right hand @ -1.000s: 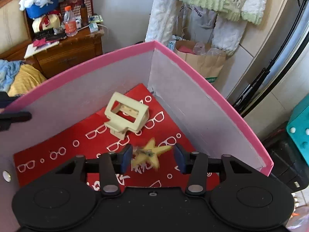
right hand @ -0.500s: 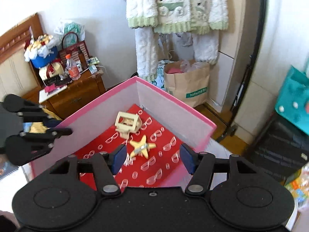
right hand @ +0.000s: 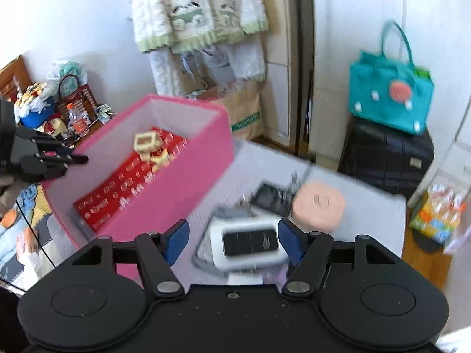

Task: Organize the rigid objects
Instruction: 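Grasp the white-and-black wifi router with the right gripper, then place the wifi router in the box and open the right gripper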

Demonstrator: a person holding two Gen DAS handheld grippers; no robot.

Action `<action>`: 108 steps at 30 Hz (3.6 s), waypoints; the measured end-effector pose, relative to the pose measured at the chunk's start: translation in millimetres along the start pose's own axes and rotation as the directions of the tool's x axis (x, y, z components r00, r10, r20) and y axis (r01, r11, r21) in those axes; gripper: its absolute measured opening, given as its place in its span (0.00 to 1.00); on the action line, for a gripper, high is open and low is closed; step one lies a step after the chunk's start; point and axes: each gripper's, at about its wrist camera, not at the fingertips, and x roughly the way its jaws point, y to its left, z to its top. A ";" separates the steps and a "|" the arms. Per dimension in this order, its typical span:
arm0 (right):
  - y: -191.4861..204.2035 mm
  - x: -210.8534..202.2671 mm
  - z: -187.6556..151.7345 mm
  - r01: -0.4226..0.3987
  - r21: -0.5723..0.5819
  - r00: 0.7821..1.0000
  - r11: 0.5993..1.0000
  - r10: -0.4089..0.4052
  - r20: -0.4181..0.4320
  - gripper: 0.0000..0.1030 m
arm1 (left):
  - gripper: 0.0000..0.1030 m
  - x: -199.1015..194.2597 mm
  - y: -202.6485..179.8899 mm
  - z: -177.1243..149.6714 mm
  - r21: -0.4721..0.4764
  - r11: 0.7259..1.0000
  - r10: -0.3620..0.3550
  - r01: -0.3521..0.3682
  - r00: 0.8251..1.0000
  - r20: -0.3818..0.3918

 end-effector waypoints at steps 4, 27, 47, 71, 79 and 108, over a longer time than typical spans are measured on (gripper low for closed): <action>-19.4 28.7 -32.9 -0.073 0.117 0.997 0.990 0.077 -0.030 0.72 | 0.10 -1.0 -3.5 -0.4 0.010 1.000 0.008 -0.008 1.000 -0.002; -33.8 126.3 -15.8 -0.076 0.384 0.982 0.920 0.137 -0.133 0.85 | 0.10 -1.4 -0.9 -3.4 -0.004 1.000 0.007 -0.007 1.000 -0.004; 4.5 150.8 0.6 0.081 0.190 0.991 0.978 -0.060 -0.116 0.89 | 0.11 0.4 -3.7 0.5 0.001 1.000 -0.005 0.005 1.000 0.000; 18.2 122.2 -1.6 0.146 -0.086 0.985 0.986 -0.153 -0.079 0.76 | 0.11 -0.3 -2.1 0.4 -0.004 1.000 -0.011 0.011 1.000 0.003; 13.6 144.0 5.9 0.137 -0.061 0.983 0.989 -0.143 -0.112 0.68 | 0.11 0.0 -1.5 -0.2 -0.010 1.000 -0.020 0.020 1.000 0.002; 130.4 111.9 90.1 -0.284 -0.276 0.959 0.918 0.264 -0.106 0.64 | 0.06 -0.6 9.4 -2.6 -0.044 0.997 -0.057 0.057 0.998 0.011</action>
